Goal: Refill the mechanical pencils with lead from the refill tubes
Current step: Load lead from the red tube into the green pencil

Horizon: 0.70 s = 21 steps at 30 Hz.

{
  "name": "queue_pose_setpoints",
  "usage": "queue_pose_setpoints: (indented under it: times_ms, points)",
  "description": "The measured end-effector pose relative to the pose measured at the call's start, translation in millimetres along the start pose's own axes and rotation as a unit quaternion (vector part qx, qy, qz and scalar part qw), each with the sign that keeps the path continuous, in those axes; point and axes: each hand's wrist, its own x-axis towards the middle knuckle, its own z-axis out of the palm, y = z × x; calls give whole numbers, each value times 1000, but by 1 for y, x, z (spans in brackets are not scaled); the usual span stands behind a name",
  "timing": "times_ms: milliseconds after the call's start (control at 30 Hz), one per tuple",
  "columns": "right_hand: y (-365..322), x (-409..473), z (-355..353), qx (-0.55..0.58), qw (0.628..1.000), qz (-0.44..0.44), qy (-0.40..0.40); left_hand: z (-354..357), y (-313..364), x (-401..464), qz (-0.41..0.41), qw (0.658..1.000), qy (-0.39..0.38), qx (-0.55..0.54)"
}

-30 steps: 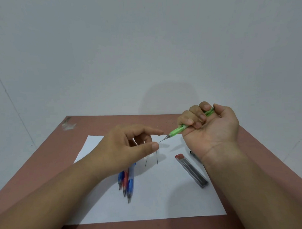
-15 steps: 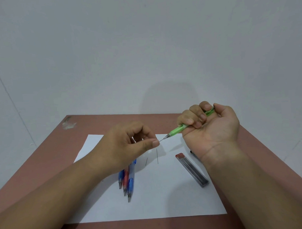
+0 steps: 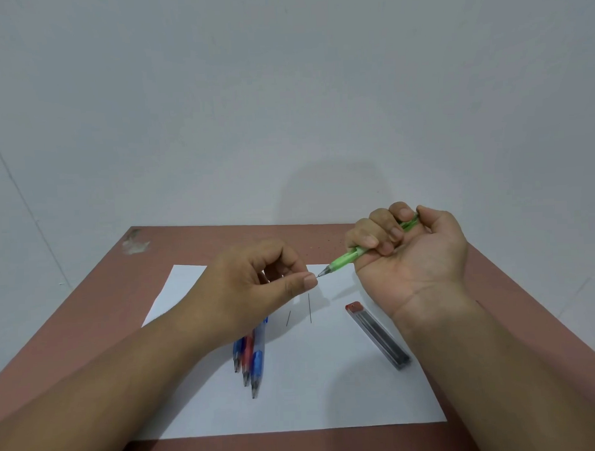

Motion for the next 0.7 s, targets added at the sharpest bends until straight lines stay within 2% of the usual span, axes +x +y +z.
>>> queue_pose_setpoints:
  times_ms: [533, 700]
  points:
    - [5, -1, -1, -6, 1000, 7, -8, 1, -3, 0, 4, 1000, 12, -12]
    - [13, 5, 1, -142, 990, 17, -6, -2, -4, 2, -8, 1000, 14, -16]
